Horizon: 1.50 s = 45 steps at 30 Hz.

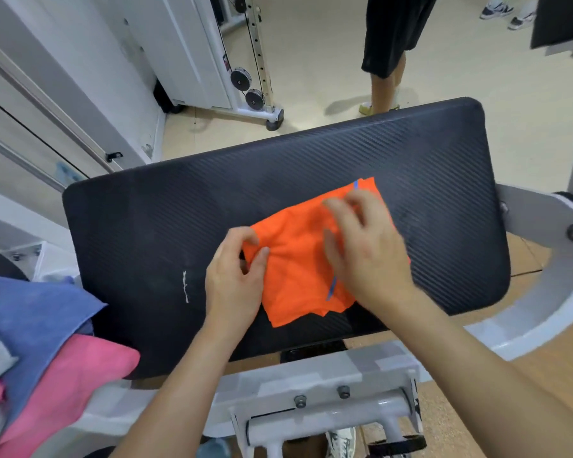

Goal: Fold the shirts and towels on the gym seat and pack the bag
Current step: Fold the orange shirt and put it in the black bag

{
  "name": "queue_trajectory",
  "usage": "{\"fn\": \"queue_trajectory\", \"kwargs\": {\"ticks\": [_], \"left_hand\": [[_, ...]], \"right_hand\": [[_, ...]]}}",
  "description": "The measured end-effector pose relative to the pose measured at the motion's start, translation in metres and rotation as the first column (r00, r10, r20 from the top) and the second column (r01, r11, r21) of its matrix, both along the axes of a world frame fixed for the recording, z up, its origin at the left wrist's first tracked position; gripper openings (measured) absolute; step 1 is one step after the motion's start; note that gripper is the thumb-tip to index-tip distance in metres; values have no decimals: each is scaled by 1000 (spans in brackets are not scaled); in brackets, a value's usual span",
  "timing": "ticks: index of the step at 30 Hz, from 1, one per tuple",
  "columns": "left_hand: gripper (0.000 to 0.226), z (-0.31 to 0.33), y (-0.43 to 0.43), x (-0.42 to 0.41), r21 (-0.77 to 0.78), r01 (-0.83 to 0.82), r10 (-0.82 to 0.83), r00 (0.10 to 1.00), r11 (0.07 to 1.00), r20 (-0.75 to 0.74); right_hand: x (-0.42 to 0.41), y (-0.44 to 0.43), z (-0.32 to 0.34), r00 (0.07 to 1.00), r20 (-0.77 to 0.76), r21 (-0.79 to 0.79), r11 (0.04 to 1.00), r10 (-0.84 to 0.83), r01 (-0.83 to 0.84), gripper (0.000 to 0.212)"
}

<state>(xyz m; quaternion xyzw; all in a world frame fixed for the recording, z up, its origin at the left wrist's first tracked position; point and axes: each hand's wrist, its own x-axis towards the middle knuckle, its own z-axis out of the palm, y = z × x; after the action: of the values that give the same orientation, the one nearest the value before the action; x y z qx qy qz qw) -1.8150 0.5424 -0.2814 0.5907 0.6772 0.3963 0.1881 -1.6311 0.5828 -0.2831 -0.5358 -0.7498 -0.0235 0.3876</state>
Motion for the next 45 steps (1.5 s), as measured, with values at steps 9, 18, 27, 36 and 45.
{"fn": "queue_trajectory", "kwargs": {"ticks": [9, 18, 27, 36, 45], "left_hand": [[30, 3, -20, -10, 56, 87, -78, 987, 995, -144], [34, 14, -79, -55, -121, -199, 161, 949, 972, -270], [41, 77, -64, -9, -407, 156, -220, 969, 900, -114], [74, 78, -34, -21, -458, 371, -357, 926, 808, 120], [14, 84, 22, -27, -457, 565, -592, 800, 687, 98]], "right_hand": [[-4, -20, -29, 972, 158, -268, 955, 176, -130, 51], [-47, -39, -18, 779, -542, -471, 653, 316, -593, 43], [-45, -39, 4, 678, -661, -599, 319, 320, -734, 26], [-44, -36, 16, 674, -713, -596, 339, 193, -728, 25], [-48, -39, 11, 743, -650, -646, 402, 156, -649, 20]]}}
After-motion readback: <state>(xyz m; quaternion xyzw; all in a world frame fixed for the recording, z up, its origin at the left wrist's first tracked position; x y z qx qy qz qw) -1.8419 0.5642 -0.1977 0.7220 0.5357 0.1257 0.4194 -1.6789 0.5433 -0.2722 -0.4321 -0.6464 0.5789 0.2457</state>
